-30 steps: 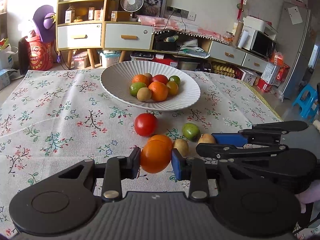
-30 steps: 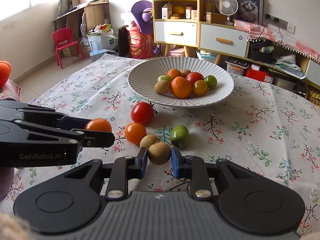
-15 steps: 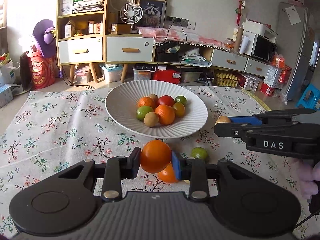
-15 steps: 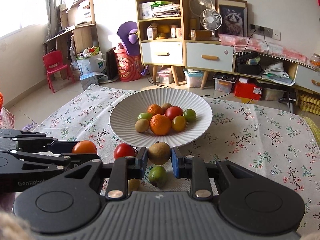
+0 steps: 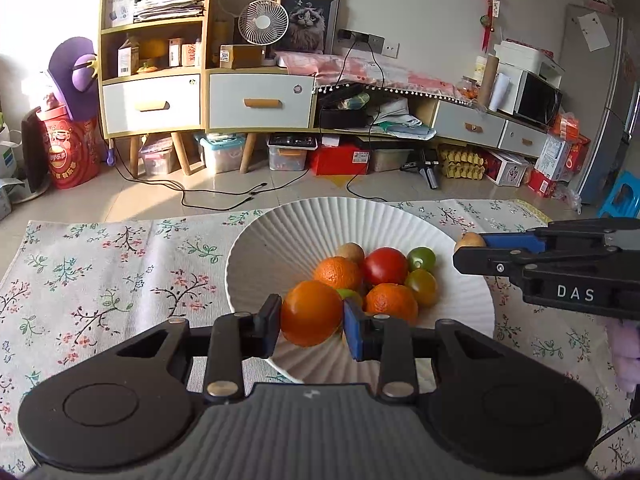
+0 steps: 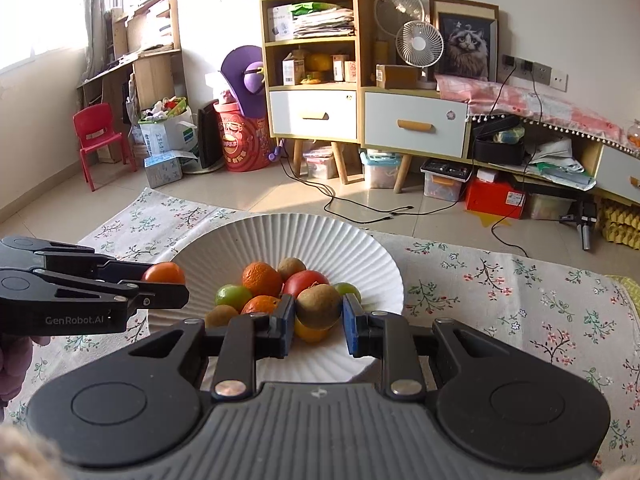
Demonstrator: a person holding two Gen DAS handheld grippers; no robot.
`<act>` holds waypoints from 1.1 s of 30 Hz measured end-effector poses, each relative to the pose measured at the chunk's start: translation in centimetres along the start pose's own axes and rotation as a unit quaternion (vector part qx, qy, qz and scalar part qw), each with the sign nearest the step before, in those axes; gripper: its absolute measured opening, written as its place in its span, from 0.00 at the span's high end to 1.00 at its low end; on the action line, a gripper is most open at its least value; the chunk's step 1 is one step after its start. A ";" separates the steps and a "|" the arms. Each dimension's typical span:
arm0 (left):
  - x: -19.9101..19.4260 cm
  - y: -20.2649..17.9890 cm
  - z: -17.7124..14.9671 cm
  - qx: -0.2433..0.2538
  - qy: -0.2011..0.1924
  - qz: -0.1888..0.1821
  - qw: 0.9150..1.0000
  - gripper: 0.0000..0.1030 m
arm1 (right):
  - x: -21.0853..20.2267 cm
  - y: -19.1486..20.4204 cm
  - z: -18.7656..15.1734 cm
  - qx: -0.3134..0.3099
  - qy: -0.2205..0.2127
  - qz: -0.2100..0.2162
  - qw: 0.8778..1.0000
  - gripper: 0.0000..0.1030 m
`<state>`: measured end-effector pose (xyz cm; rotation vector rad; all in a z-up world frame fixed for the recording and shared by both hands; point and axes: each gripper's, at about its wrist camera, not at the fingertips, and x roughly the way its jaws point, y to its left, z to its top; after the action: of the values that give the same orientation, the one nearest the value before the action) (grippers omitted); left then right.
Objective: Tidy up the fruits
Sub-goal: 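Carry the orange tomato in the left gripper to the bowl while the right carries the kiwi, then open both grippers to drop the orange tomato and kiwi into the bowl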
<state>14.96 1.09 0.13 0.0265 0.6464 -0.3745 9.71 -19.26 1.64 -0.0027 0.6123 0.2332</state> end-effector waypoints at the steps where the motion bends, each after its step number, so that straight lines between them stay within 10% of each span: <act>1: 0.4 0.2 0.3 0.001 0.000 -0.001 1.000 0.78 | 0.6 -0.2 0.3 0.001 0.002 -0.002 1.000 0.78; 22: 3.0 2.3 1.1 -0.026 0.019 -0.054 0.998 0.76 | 6.5 -1.8 1.8 0.064 0.048 0.022 0.997 0.78; 33: 1.0 1.8 1.0 -0.033 0.006 -0.041 0.999 0.45 | 4.6 -2.0 1.9 0.077 0.041 0.023 0.996 0.57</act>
<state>16.95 2.31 0.19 -0.0599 0.6722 -0.4319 14.87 -20.05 0.48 0.1505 0.7108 0.2312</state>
